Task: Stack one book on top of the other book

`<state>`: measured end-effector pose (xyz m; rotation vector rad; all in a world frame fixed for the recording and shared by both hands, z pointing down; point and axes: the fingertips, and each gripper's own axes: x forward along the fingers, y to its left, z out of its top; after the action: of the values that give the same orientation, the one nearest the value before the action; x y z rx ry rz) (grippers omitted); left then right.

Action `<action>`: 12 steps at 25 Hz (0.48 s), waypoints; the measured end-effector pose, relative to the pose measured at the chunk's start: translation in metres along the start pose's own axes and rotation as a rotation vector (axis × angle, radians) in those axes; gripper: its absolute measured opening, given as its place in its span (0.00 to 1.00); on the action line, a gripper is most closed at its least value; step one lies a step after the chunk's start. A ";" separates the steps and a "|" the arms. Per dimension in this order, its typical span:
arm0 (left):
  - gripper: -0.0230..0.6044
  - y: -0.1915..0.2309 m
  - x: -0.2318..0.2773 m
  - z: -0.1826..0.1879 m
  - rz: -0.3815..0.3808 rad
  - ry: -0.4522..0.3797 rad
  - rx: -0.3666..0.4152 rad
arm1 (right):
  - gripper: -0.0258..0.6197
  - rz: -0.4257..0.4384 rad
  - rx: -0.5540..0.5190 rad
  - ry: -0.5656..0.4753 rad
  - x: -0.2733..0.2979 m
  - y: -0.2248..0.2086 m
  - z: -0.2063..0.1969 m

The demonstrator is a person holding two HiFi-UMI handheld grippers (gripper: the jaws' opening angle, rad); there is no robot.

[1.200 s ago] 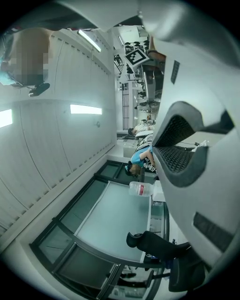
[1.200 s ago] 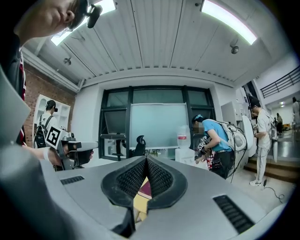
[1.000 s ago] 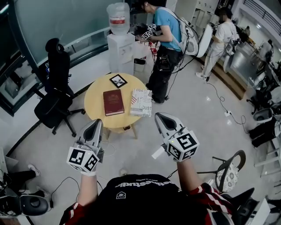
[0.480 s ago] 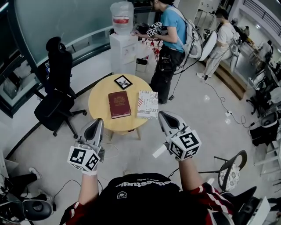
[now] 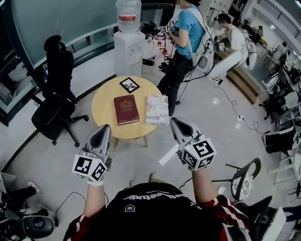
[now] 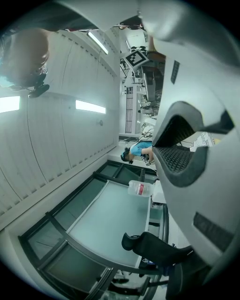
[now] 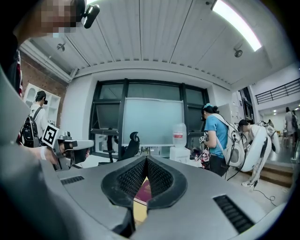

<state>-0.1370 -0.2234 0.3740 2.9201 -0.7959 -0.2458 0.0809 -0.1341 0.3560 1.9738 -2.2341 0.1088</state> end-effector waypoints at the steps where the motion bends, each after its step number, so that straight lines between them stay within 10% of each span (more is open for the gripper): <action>1: 0.06 0.001 0.001 -0.001 0.000 0.000 -0.004 | 0.08 0.000 -0.001 0.002 0.002 -0.001 0.000; 12: 0.06 0.025 0.029 -0.002 0.042 0.005 0.023 | 0.08 0.024 0.005 -0.031 0.046 -0.031 0.008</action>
<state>-0.1248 -0.2594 0.3755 2.9205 -0.8634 -0.2278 0.1062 -0.1846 0.3544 1.9644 -2.2791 0.0874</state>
